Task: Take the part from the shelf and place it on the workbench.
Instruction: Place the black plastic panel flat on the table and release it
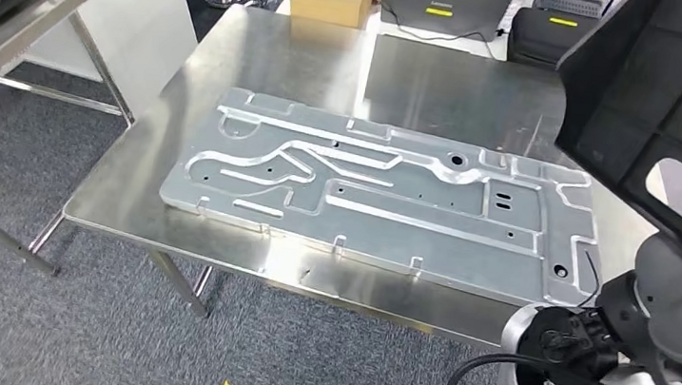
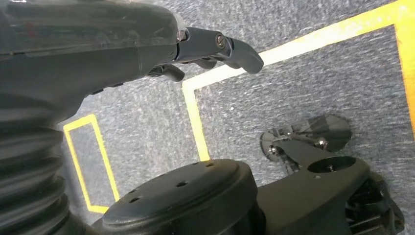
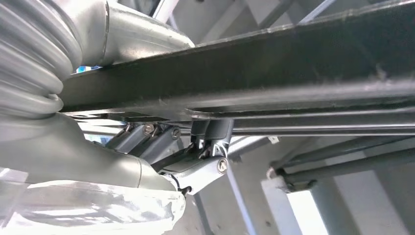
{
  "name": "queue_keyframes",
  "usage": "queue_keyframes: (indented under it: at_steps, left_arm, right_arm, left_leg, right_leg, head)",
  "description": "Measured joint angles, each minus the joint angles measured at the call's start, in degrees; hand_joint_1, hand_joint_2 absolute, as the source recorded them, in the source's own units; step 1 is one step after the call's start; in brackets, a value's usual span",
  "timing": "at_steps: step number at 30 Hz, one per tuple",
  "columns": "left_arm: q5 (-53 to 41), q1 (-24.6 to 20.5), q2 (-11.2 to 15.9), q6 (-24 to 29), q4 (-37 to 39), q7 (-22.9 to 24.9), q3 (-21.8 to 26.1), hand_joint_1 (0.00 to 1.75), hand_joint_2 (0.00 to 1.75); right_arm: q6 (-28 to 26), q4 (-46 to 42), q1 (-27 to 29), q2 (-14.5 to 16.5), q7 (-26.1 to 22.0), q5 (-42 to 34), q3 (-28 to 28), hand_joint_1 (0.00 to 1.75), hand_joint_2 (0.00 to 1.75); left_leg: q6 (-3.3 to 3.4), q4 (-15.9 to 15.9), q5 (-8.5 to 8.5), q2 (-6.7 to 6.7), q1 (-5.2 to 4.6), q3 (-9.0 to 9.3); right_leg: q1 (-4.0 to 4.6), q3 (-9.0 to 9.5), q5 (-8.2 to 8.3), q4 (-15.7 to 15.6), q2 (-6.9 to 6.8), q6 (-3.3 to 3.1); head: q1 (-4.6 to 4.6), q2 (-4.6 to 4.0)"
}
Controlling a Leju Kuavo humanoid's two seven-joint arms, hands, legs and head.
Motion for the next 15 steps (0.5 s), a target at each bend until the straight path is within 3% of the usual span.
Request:
queue_keyframes:
  at_steps: [2,3,6,7,8,9,10,12,13,15]
  left_arm:
    - [0.00,0.01,0.10,0.05,0.00,-0.12,-0.20,0.00,1.75]
    - [-0.01,-0.01,0.12,0.06,0.00,-0.12,-0.30,0.00,1.75]
    - [-0.02,-0.02,0.16,0.07,0.00,-0.02,-0.72,0.00,1.75]
    - [-0.01,-0.01,0.17,0.07,0.00,0.02,-0.86,0.00,1.75]
    - [-0.01,-0.02,0.17,0.07,0.00,0.06,-0.97,0.00,1.75]
    - [-0.01,-0.03,0.17,0.07,0.00,0.08,-1.07,0.00,1.75]
    - [-0.01,-0.05,0.17,0.06,0.00,0.09,-1.16,0.00,1.75]
    - [-0.03,-0.10,0.18,0.01,0.00,0.06,-1.44,0.00,1.75]
    - [-0.03,-0.12,0.21,-0.05,0.00,0.03,-1.65,0.00,1.75]
    - [-0.04,-0.18,0.33,-0.22,0.00,-0.05,-2.06,0.00,1.75]
  right_arm:
    - [1.96,0.17,-0.08,0.75,0.25,-2.54,-1.88,1.69,1.75]
    - [2.90,0.30,-0.18,1.09,0.43,-3.67,-2.92,1.69,1.75]
    - [5.75,1.15,-0.40,1.66,1.36,-6.16,-6.23,1.69,1.75]
    - [6.69,1.76,-0.44,1.86,1.73,-6.78,-7.46,1.69,1.75]
    - [7.61,2.54,-0.57,2.12,2.11,-7.34,-8.77,1.69,1.75]
    - [8.54,3.46,-0.91,2.40,2.54,-7.86,-10.20,1.69,1.75]
    - [9.37,4.49,-1.49,2.65,2.92,-8.23,-11.68,1.69,1.75]
    - [10.76,6.97,-3.18,2.97,3.66,-8.56,-14.78,1.69,1.75]
    - [11.30,8.37,-4.09,3.03,3.90,-8.57,-16.31,1.69,1.75]
    - [12.13,11.30,-5.71,3.13,4.27,-8.28,-19.12,1.69,1.75]
  left_leg:
    - [0.73,-0.44,0.40,-0.02,0.26,0.17]
    - [1.09,-0.72,0.59,0.01,0.40,0.30]
    - [1.54,-0.87,0.71,0.15,0.34,0.37]
    - [1.56,-0.84,0.70,0.17,0.30,0.38]
    - [1.57,-0.78,0.66,0.16,0.28,0.40]
    - [1.53,-0.69,0.61,0.14,0.28,0.44]
    - [1.44,-0.55,0.50,0.10,0.28,0.46]
    - [1.03,-0.10,0.17,0.04,0.12,0.28]
    - [0.75,0.06,0.06,0.03,0.04,0.13]
    - [0.19,0.07,0.02,0.03,-0.07,-0.05]
  right_leg:
    - [-0.02,-0.21,-0.54,0.68,-0.09,0.57]
    - [-0.02,-0.87,-1.57,2.23,-0.10,0.81]
    - [-0.17,-5.66,-6.31,12.20,-0.12,1.27]
    - [-0.25,-6.91,-6.88,14.71,-0.12,1.37]
    - [-0.33,-7.25,-6.38,15.28,-0.13,1.42]
    - [-0.43,-6.45,-4.86,13.59,-0.14,1.40]
    - [-0.51,-4.78,-2.79,10.16,-0.16,1.33]
    - [-0.46,-1.42,-0.24,3.25,-0.22,1.02]
    - [-0.40,-0.60,0.12,1.32,-0.21,0.82]
    - [-0.26,-0.49,-0.01,0.44,-0.13,0.34]
  head:
    - [-0.01,0.00]
    - [0.02,0.00]
    - [0.05,0.00]
    - [0.06,0.00]
    - [0.06,0.00]
    - [0.06,0.00]
    - [0.07,0.00]
    - [0.05,0.00]
    - [0.02,0.00]
    - [-0.03,0.00]
